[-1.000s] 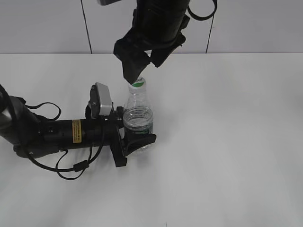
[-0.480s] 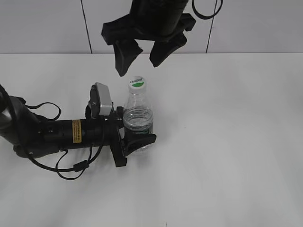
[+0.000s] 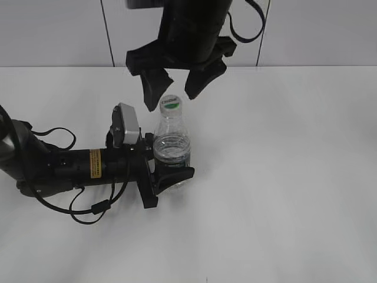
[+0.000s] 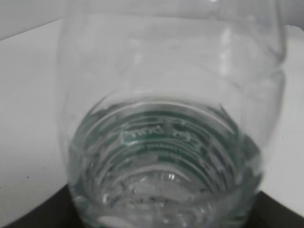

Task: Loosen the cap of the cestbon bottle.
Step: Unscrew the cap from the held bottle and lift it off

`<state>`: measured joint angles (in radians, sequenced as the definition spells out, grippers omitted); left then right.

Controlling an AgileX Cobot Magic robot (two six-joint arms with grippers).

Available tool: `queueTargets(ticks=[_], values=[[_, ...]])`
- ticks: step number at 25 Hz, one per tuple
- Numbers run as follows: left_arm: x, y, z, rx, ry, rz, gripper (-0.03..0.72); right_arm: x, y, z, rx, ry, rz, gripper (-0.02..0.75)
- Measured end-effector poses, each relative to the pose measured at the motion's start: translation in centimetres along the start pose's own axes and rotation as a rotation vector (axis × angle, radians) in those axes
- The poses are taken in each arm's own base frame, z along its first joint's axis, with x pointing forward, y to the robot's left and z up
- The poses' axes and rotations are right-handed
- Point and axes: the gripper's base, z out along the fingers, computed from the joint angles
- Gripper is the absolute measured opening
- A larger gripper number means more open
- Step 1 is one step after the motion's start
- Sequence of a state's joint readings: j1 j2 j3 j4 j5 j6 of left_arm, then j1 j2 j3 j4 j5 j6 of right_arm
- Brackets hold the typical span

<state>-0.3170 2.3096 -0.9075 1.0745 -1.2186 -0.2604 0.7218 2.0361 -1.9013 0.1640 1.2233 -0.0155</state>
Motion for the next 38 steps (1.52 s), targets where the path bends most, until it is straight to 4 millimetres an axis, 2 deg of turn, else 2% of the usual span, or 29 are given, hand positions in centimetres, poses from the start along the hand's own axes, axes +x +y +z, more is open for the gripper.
queueTargets(ticks=[4, 21, 24, 29, 38], values=[[0.0, 0.0, 0.0, 0.001, -0.001, 0.0, 0.412, 0.0, -0.2, 1.4, 0.002, 0.03, 0.004, 0.586], [0.0, 0.0, 0.0, 0.001, -0.001, 0.0, 0.412, -0.1, -0.6, 2.0, 0.031, 0.044, -0.005, 0.577], [0.0, 0.0, 0.0, 0.001, -0.001, 0.0, 0.412, -0.1, -0.6, 2.0, 0.036, 0.044, -0.006, 0.508], [0.0, 0.0, 0.0, 0.001, 0.0, 0.0, 0.412, 0.0, -0.4, 2.1, 0.027, 0.044, -0.03, 0.296], [0.0, 0.0, 0.0, 0.001, 0.0, 0.0, 0.412, 0.0, -0.3, 2.1, 0.023, 0.046, -0.171, 0.297]])
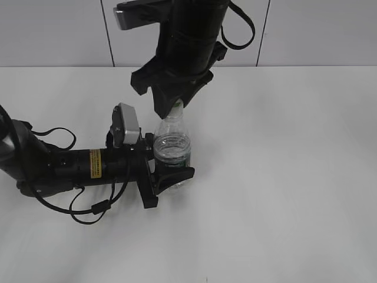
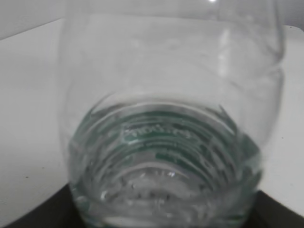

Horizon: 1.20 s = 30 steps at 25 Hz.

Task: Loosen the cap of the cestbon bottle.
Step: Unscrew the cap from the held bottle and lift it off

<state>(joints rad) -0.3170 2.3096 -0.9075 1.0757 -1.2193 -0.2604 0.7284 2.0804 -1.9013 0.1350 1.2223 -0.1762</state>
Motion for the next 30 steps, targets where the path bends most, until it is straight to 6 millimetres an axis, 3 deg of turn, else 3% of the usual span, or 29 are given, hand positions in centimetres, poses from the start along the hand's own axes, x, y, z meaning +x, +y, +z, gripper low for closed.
queueTargets(ticks=[12, 30], values=[[0.0, 0.0, 0.0, 0.0, 0.0, 0.0, 0.412, -0.01, 0.03, -0.04, -0.002, -0.003, -0.445, 0.297], [0.03, -0.1, 0.0, 0.011, 0.003, 0.005, 0.412, -0.03, 0.17, -0.13, -0.013, -0.014, -0.91, 0.297]])
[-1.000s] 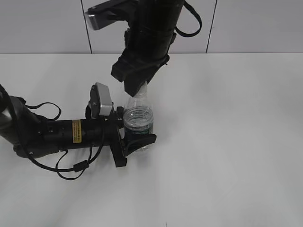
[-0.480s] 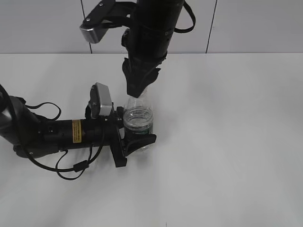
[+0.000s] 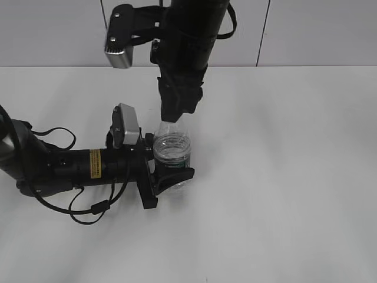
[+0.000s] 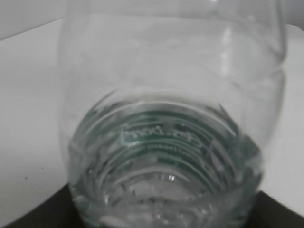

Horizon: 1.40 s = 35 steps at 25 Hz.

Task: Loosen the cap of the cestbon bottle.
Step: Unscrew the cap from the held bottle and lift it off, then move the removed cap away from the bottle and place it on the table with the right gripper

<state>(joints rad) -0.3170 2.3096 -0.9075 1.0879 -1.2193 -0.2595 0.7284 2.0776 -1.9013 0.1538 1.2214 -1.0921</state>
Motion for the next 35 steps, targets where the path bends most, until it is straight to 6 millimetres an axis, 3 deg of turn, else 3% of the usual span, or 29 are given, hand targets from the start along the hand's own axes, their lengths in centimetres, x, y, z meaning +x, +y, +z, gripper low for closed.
queueTargets(ticks=[13, 22, 28, 35], values=[[0.0, -0.1, 0.0, 0.014, 0.0, 0.003, 0.412, -0.4, 0.3, -0.3, -0.002, -0.01, -0.142, 0.297], [0.0, -0.2, 0.0, 0.024, 0.0, 0.007, 0.412, -0.8, 0.8, -2.9, 0.045, -0.044, -0.134, 0.293], [0.0, -0.2, 0.0, 0.022, 0.0, 0.007, 0.412, -0.6, 1.1, -5.6, 0.11, -0.043, 0.086, 0.293], [0.0, -0.1, 0.0, 0.015, -0.002, 0.023, 0.411, 0.7, 2.0, -11.7, 0.272, -0.088, 0.526, 0.293]])
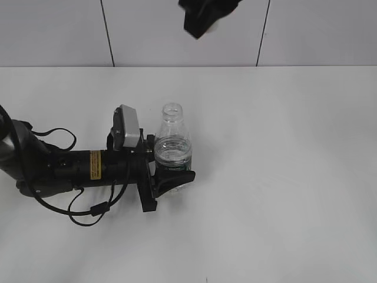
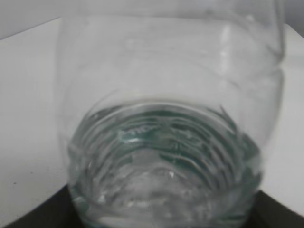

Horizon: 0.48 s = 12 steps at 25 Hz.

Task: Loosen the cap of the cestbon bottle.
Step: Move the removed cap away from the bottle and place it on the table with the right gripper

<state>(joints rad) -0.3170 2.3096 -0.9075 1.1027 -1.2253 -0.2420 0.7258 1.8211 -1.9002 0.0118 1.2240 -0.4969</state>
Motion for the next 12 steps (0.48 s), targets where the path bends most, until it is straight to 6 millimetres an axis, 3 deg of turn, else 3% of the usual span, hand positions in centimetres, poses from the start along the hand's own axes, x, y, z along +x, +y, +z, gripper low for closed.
queueTargets(ticks=[7, 12], values=[[0.0, 0.1, 0.0, -0.01, -0.001, -0.001, 0.411, 2.3, -1.5, -8.9, 0.142, -0.148, 0.26, 0.293], [0.0, 0.1, 0.0, -0.014, -0.002, -0.002, 0.411, 6.1, -4.1, -11.6, 0.284, -0.128, 0.436, 0.293]])
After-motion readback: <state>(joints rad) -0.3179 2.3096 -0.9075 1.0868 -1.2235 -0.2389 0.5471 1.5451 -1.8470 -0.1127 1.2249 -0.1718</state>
